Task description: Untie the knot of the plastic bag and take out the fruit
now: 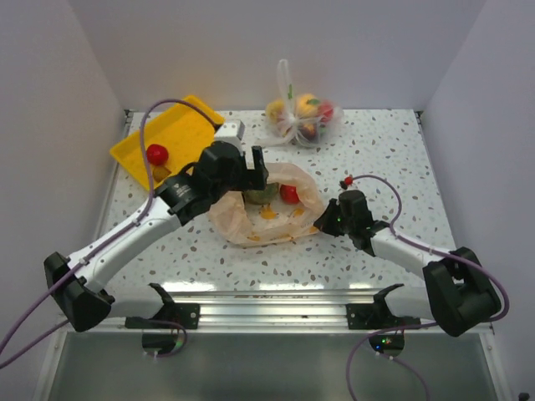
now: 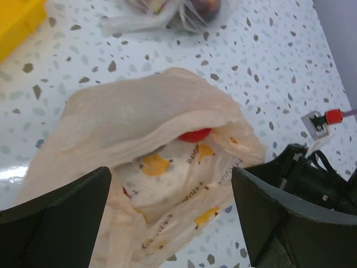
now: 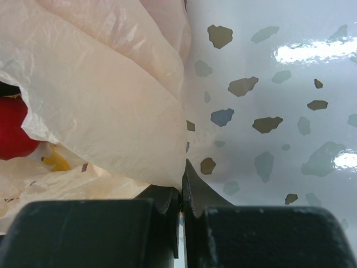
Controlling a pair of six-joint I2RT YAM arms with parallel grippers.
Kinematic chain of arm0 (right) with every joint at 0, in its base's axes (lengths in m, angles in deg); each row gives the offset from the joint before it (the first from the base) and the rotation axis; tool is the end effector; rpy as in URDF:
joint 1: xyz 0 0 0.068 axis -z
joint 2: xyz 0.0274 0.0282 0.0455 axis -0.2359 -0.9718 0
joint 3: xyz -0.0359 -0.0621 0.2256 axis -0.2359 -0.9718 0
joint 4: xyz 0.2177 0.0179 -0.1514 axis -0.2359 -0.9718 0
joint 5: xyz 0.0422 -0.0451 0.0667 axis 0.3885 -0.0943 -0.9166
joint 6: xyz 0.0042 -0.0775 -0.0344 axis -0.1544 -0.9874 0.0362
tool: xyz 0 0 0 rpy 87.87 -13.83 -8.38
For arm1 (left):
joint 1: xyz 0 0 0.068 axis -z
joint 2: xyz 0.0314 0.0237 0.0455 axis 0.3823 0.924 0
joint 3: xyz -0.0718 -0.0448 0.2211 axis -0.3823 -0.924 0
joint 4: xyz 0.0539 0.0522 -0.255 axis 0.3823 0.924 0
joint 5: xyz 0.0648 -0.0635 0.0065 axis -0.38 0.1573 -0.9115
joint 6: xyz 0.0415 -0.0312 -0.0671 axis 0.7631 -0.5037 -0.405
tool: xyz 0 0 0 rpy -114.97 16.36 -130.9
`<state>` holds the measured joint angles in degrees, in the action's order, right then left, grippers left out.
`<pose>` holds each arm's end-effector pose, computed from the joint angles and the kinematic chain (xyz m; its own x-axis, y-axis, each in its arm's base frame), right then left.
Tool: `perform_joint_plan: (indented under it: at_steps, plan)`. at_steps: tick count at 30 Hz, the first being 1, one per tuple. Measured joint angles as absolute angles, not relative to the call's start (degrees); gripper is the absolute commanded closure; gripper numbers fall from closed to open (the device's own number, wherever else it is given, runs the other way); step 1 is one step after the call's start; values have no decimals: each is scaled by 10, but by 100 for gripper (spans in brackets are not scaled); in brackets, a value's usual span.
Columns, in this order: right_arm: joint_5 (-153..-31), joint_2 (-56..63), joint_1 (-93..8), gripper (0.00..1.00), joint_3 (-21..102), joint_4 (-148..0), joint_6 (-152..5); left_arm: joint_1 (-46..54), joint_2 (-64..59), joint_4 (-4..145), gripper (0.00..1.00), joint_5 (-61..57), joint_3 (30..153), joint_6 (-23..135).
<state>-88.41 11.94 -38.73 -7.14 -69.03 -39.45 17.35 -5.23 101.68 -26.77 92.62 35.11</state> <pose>0.2565 0.1252 0.0998 -0.7513 0.3700 -0.5465 0.0342 0.8488 0.5276 0.2654 -0.1933 0.3251 -0.5296 -0.2276 -0.8172 0.1582 0.9199 -0.3587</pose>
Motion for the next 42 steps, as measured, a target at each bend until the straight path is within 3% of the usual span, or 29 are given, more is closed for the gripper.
perform_joint_plan:
  at_steps: [8,16,26,37,42]
  plan:
    - [-883,128,-387,99,-71,-694,-395,318,76,1041,15,-324,939,326]
    - [-884,129,-387,99,-71,-693,-395,367,197,1110,26,-403,967,320]
    - [-884,128,-387,99,-71,-693,-397,357,219,1178,31,-530,935,280]
    - [-886,128,-387,99,-71,-692,-399,266,150,1149,30,-510,812,262]
    - [-888,128,-387,100,-71,-689,-399,219,100,1082,48,-447,752,263]
